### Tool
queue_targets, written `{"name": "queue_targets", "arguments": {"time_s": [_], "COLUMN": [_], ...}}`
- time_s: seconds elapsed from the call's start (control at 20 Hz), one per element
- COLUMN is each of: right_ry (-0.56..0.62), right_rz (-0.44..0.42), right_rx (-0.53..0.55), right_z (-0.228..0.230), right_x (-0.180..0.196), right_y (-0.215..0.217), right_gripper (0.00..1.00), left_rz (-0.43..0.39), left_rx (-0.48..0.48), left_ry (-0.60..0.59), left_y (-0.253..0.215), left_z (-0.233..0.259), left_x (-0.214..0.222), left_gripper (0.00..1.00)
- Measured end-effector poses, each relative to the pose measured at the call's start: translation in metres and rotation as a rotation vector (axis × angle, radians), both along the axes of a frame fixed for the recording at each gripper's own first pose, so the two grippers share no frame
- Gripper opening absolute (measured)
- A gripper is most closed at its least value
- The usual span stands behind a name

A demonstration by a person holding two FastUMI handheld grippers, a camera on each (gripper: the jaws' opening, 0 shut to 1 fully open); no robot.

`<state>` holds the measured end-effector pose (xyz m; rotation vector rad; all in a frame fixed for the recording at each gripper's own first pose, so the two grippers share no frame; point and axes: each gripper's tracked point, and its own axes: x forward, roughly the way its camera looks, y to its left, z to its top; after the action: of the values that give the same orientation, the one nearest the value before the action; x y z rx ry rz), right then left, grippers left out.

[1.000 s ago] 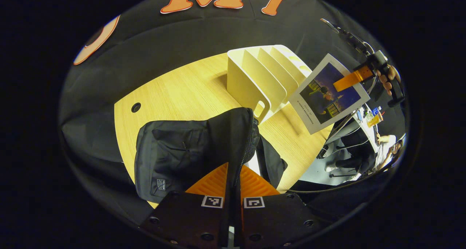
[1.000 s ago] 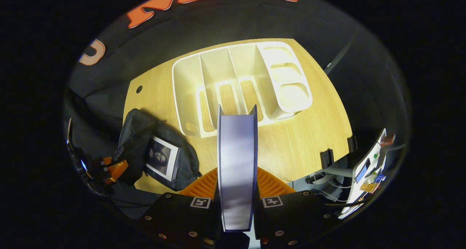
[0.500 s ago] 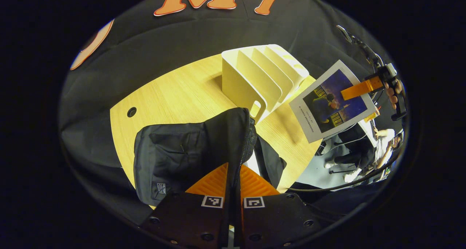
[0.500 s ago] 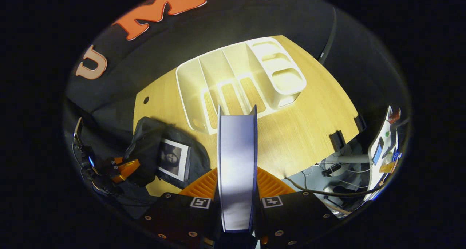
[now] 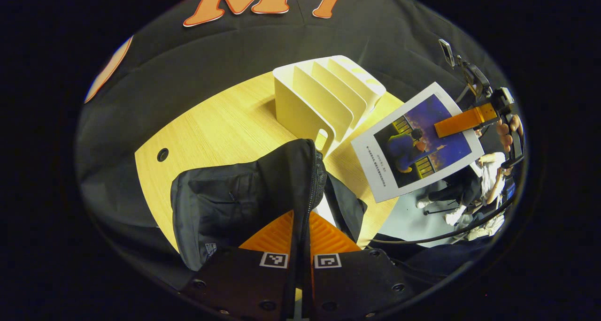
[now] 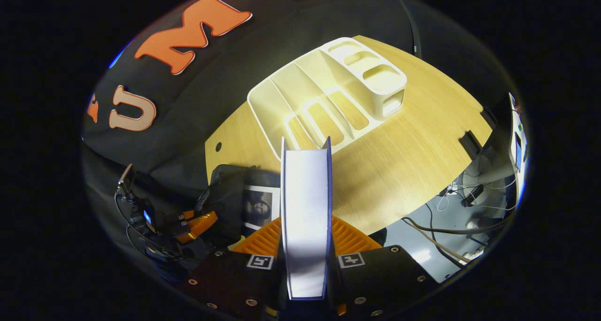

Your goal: Open the schoolbag, grab two books from the bookshelf and put them into the schoolbag.

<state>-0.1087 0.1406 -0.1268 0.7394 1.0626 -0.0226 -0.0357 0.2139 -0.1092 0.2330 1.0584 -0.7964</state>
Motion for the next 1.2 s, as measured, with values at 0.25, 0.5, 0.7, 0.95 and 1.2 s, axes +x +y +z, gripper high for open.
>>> {"name": "queue_targets", "arguments": {"time_s": [0.25,0.5,0.7,0.95,1.2], "right_ry": [-0.048,-0.083,-0.112,-0.144,-0.133], "right_rz": [-0.030,-0.011,0.009,0.023,0.014], "right_rx": [0.076,0.202,0.261,0.321,0.415], "right_z": [-0.001,-0.003,-0.005,-0.011,-0.031], "right_x": [0.002,0.006,0.009,0.019,0.027], "right_y": [0.014,0.044,0.061,0.088,0.126], "right_gripper": [0.35,0.35,0.35,0.35,0.35], "left_rz": [-0.017,0.004,0.016,0.034,0.057], "left_rx": [-0.006,-0.030,-0.042,-0.069,-0.099], "left_ry": [-0.012,-0.015,-0.009,-0.003,-0.005], "left_y": [-0.001,0.001,0.004,0.004,-0.001], "left_z": [0.004,0.014,0.019,0.022,0.032], "left_x": [0.001,0.006,0.006,0.010,0.016], "left_gripper": [0.07,0.07,0.07,0.07,0.07]}}
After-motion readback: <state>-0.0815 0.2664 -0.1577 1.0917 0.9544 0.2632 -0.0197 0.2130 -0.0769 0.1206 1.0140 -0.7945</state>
